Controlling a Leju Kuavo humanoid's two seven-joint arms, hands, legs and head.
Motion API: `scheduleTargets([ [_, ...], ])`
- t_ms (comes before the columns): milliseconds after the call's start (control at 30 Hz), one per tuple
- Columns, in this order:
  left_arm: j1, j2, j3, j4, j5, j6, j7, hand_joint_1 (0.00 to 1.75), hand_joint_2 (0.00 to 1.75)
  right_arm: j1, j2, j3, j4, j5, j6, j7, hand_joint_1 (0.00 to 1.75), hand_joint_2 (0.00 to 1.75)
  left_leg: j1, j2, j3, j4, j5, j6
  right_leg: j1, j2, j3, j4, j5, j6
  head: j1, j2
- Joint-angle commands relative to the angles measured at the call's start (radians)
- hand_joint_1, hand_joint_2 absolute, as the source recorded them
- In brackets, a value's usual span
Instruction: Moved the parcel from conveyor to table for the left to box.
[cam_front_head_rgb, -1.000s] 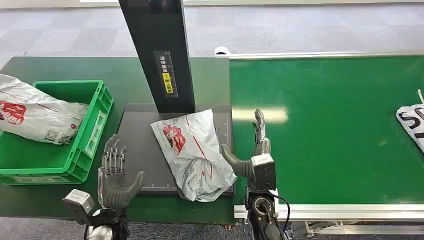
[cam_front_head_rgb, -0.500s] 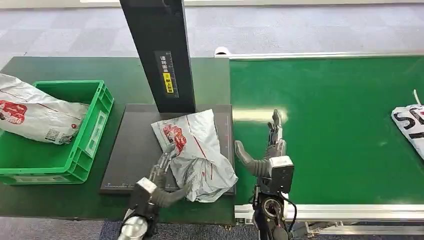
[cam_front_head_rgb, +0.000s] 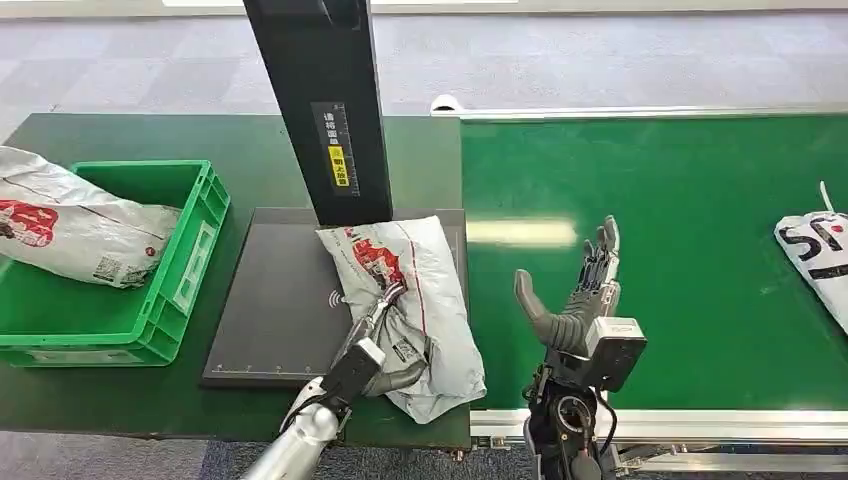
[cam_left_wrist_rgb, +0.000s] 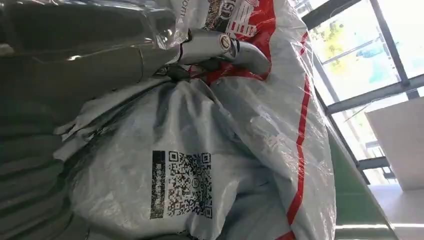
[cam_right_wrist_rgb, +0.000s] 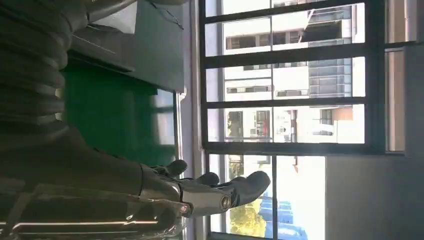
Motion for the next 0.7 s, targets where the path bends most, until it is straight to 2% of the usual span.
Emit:
scheduleTargets([
  [33,-0.017,0.028,-0.031,0.126,-0.005,-0.002,0.011,0.0,1.75,-0.006,-0.011,-0.029,0.006,-0.004,-0.004,-0.003,0.0,1.75,0.0,0.001,0.002,-0.002,0.001,0.0,0.0,0.0,0.002,-0.002,0.001,-0.001,0.0,0.0],
  [700,-0.017,0.028,-0.031,0.126,-0.005,-0.002,0.011,0.0,1.75,-0.006,-0.011,-0.029,0.006,-0.004,-0.004,-0.003,0.0,1.75,0.0,0.001,0.004,-0.002,0.001,0.0,0.001,0.0,0.004,-0.002,0.002,-0.001,0.0,0.0],
])
